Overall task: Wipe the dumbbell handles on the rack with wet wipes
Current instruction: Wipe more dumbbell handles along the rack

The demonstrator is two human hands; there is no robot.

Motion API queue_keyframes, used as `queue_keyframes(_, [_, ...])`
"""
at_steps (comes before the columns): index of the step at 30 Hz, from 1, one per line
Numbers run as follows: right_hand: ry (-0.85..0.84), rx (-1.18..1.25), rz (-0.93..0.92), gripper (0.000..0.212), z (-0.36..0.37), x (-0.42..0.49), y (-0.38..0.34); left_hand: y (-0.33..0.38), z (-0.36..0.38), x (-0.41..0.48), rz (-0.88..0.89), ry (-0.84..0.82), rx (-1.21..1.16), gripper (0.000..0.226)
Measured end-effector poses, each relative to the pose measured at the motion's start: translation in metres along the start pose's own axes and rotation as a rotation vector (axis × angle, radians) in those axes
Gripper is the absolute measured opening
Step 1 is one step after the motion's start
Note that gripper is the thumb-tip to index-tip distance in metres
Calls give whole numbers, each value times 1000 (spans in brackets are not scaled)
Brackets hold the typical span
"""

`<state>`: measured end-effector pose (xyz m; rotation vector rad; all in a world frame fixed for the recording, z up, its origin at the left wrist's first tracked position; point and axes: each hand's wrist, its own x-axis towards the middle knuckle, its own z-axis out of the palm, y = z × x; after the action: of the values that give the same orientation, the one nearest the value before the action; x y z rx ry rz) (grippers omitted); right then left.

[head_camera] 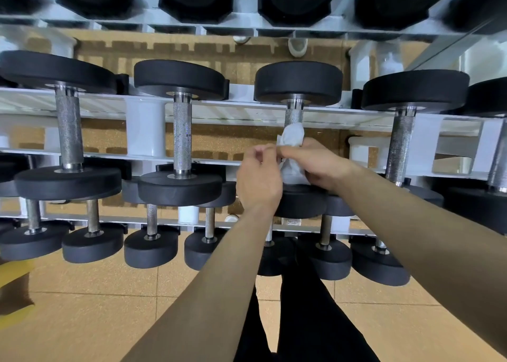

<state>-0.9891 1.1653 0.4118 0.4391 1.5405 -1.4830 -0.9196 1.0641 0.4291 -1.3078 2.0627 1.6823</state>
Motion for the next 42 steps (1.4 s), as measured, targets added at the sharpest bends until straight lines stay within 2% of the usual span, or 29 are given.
queue_keyframes(2, [-27, 132, -12, 37, -6, -6, 0, 2, -6, 10, 14, -170, -22, 23])
queue_keyframes(4, [-35, 227, -21, 39, -11, -12, 2, 5, -13, 21, 3, -310, -36, 35])
queue_keyframes(7, [76, 256, -39, 46, -14, -13, 4, 11, -16, 33, 28, -391, 35, 46])
queue_keyframes(9, [173, 337, -63, 49, -16, -11, 2, 15, -13, 39, 55, -361, 62, 37])
queue_keyframes(12, [275, 356, -120, 37, -22, -8, -5, 20, -10, 50, 127, -245, 99, 11])
queue_keyframes(15, [249, 159, -158, 41, -31, -10, -8, 28, -9, 60, 107, -126, 13, 14])
queue_keyframes(17, [180, -3, -162, 42, -34, -10, -11, 34, -7, 66, 87, -118, -5, 17])
queue_keyframes(20, [190, -193, -191, 12, -35, -7, -14, 36, 0, 73, 66, -143, -7, 20])
queue_keyframes(21, [211, -221, -202, 10, -37, -6, -15, 35, 2, 73, 57, -133, 20, 21])
queue_keyframes(23, [239, -187, -220, 11, -39, -6, -15, 31, 9, 74, 38, -71, 57, 21])
queue_keyframes(28, [383, 45, -298, 7, -40, -5, -15, 29, 12, 65, 17, 228, -101, 11])
queue_keyframes(30, [381, 92, -324, 8, -37, -4, -12, 32, 18, 50, -4, 166, -118, 15])
queue_keyframes(32, [388, 52, -323, 14, -31, 0, -5, 39, 26, 37, -45, -27, -147, 32])
queue_keyframes(35, [563, -1, -260, 25, -26, -1, 3, 49, 39, 28, -62, -231, -33, 50])
queue_keyframes(37, [672, 51, -200, 32, -23, -12, 10, 51, 47, 32, -68, -256, 49, 47])
queue_keyframes(40, [712, 136, -145, 19, -10, -34, 29, 54, 56, 40, -150, -241, 59, 39])
queue_keyframes(42, [723, 141, -123, 13, 5, -40, 36, 57, 55, 49, -213, -291, 13, 36])
